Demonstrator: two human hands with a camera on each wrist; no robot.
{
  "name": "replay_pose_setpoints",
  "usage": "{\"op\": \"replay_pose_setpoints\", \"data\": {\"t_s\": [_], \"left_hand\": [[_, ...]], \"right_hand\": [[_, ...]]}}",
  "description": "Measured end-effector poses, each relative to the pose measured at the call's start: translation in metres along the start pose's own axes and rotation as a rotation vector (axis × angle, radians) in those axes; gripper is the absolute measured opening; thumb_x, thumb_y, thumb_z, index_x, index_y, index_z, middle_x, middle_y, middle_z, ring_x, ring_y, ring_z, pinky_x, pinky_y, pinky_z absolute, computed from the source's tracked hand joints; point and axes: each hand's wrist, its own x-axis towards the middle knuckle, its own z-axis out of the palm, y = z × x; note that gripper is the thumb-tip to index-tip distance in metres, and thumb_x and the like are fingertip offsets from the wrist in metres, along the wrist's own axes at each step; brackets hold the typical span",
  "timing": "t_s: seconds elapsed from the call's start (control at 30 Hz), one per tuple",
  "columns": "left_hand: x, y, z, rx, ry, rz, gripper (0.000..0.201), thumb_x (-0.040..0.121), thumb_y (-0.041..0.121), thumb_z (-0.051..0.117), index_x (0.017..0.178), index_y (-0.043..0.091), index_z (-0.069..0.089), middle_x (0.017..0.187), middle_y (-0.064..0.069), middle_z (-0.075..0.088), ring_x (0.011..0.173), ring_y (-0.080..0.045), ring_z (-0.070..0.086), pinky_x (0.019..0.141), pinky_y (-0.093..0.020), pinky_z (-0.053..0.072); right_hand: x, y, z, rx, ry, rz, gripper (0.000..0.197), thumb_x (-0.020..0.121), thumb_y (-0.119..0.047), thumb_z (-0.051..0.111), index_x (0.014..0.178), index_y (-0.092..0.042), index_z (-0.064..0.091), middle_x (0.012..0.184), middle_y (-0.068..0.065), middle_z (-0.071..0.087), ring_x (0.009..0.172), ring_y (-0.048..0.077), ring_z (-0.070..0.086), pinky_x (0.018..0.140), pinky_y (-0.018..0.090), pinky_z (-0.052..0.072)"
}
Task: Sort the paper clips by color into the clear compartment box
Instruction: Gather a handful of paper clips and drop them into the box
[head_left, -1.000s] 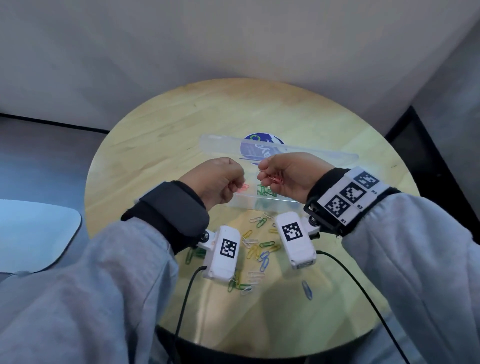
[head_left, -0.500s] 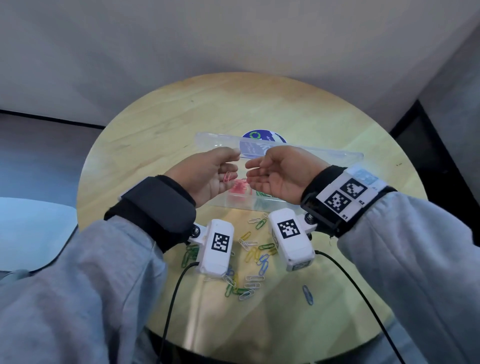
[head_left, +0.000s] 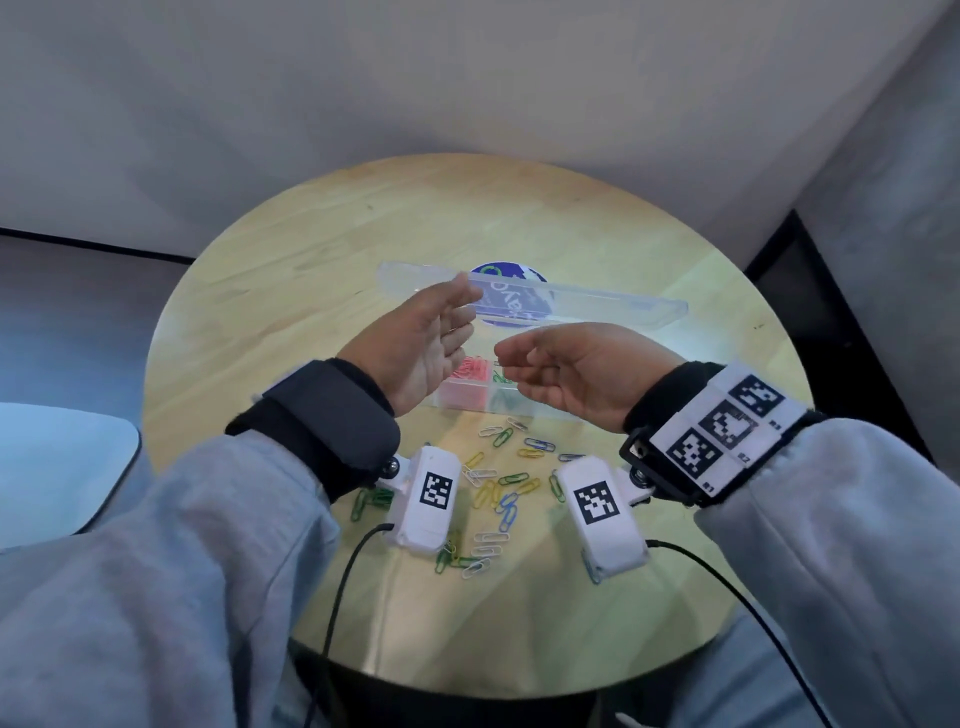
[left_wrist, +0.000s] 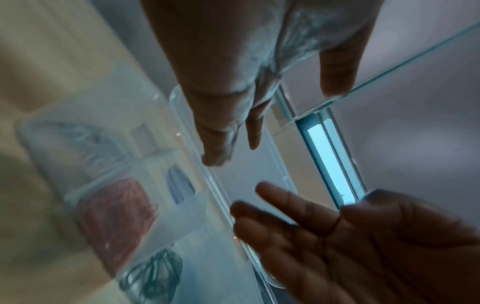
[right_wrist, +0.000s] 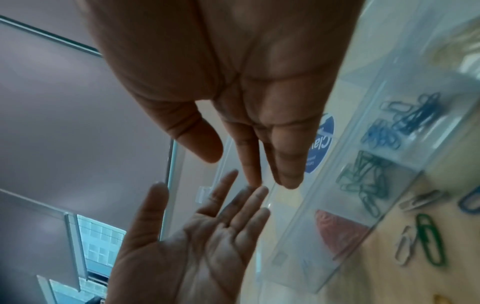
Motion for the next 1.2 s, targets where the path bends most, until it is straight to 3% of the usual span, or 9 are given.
{"op": "replay_pose_setpoints", "data": {"t_s": [0.07, 0.13, 0.27, 0.33, 0.53, 0.7, 0.87, 1.0, 1.2], "left_hand": [[-0.006, 0.001, 0.001, 0.114, -0.019, 0.020, 0.032, 0.074, 0.035, 0.058, 0.104, 0.024, 0.059, 0.116, -0.001, 0.058, 0.106, -0.012, 0.058, 0.094, -0.025, 0.043], [-0.013, -0.002, 0.003, 0.299, -0.029, 0.011, 0.018, 0.080, 0.027, 0.062, 0.098, 0.024, 0.058, 0.095, 0.001, 0.061, 0.082, -0.011, 0.061, 0.075, -0.022, 0.048], [-0.029, -0.018, 0.009, 0.789, -0.013, -0.053, 0.002, 0.090, 0.024, 0.059, 0.090, 0.025, 0.057, 0.078, 0.003, 0.059, 0.065, -0.010, 0.055, 0.059, -0.021, 0.044], [-0.036, -0.028, 0.012, 1.024, -0.012, -0.072, 0.010, 0.086, 0.029, 0.064, 0.091, 0.021, 0.061, 0.072, 0.007, 0.056, 0.061, -0.008, 0.052, 0.058, -0.022, 0.041], [-0.046, -0.048, 0.038, 1.494, 0.024, -0.071, 0.008, 0.081, 0.025, 0.065, 0.089, 0.022, 0.064, 0.068, 0.010, 0.050, 0.072, -0.013, 0.051, 0.052, -0.018, 0.034], [-0.040, -0.064, 0.051, 1.615, 0.011, -0.068, 0.022, 0.081, 0.020, 0.064, 0.103, 0.018, 0.063, 0.088, 0.004, 0.051, 0.081, -0.016, 0.047, 0.049, -0.018, 0.027], [-0.028, -0.081, 0.058, 1.666, -0.020, -0.116, 0.016, 0.078, 0.020, 0.067, 0.093, 0.018, 0.061, 0.091, 0.000, 0.058, 0.083, -0.019, 0.052, 0.054, -0.023, 0.034], [-0.020, -0.088, 0.058, 1.739, -0.022, -0.165, 0.024, 0.080, 0.017, 0.066, 0.102, 0.009, 0.067, 0.100, -0.006, 0.067, 0.083, -0.021, 0.056, 0.065, -0.027, 0.039], [-0.015, -0.088, 0.053, 1.765, -0.025, -0.224, 0.026, 0.083, 0.029, 0.067, 0.100, 0.010, 0.067, 0.086, -0.002, 0.058, 0.081, -0.020, 0.053, 0.067, -0.027, 0.040]], "right_hand": [[-0.007, 0.003, -0.005, -0.078, -0.003, 0.003, 0.025, 0.092, 0.000, 0.038, 0.091, -0.007, 0.062, 0.094, 0.007, 0.062, 0.083, 0.016, 0.060, 0.081, 0.025, 0.050], [-0.014, 0.007, -0.012, -0.155, 0.004, 0.003, 0.022, 0.091, 0.000, 0.040, 0.091, -0.007, 0.061, 0.089, 0.008, 0.061, 0.075, 0.017, 0.060, 0.072, 0.024, 0.052], [-0.029, 0.019, -0.025, -0.339, 0.031, -0.004, 0.022, 0.091, 0.005, 0.040, 0.083, -0.007, 0.057, 0.076, 0.009, 0.056, 0.064, 0.017, 0.055, 0.061, 0.024, 0.049], [-0.035, 0.029, -0.031, -0.493, 0.054, 0.020, 0.020, 0.090, 0.004, 0.045, 0.079, -0.008, 0.056, 0.071, 0.008, 0.054, 0.061, 0.017, 0.053, 0.058, 0.023, 0.048], [-0.057, 0.058, -0.042, -1.028, 0.104, 0.101, 0.006, 0.082, -0.018, 0.065, 0.083, -0.014, 0.061, 0.064, -0.002, 0.057, 0.052, 0.011, 0.049, 0.052, 0.019, 0.042], [-0.060, 0.076, -0.043, -1.193, 0.101, 0.179, 0.017, 0.078, -0.021, 0.068, 0.070, -0.015, 0.053, 0.066, 0.001, 0.058, 0.058, 0.017, 0.053, 0.055, 0.022, 0.043], [-0.055, 0.091, -0.040, -1.408, 0.071, 0.255, 0.027, 0.073, -0.038, 0.070, 0.067, -0.013, 0.061, 0.066, 0.005, 0.062, 0.063, 0.022, 0.056, 0.065, 0.025, 0.047], [-0.046, 0.096, -0.038, -1.456, 0.080, 0.236, 0.027, 0.072, -0.034, 0.071, 0.060, -0.014, 0.057, 0.059, 0.002, 0.056, 0.057, 0.020, 0.052, 0.061, 0.025, 0.048], [-0.039, 0.101, -0.035, -1.470, 0.075, 0.152, 0.005, 0.071, -0.013, 0.063, 0.076, -0.012, 0.063, 0.073, 0.005, 0.061, 0.064, 0.022, 0.056, 0.051, 0.017, 0.039]]}}
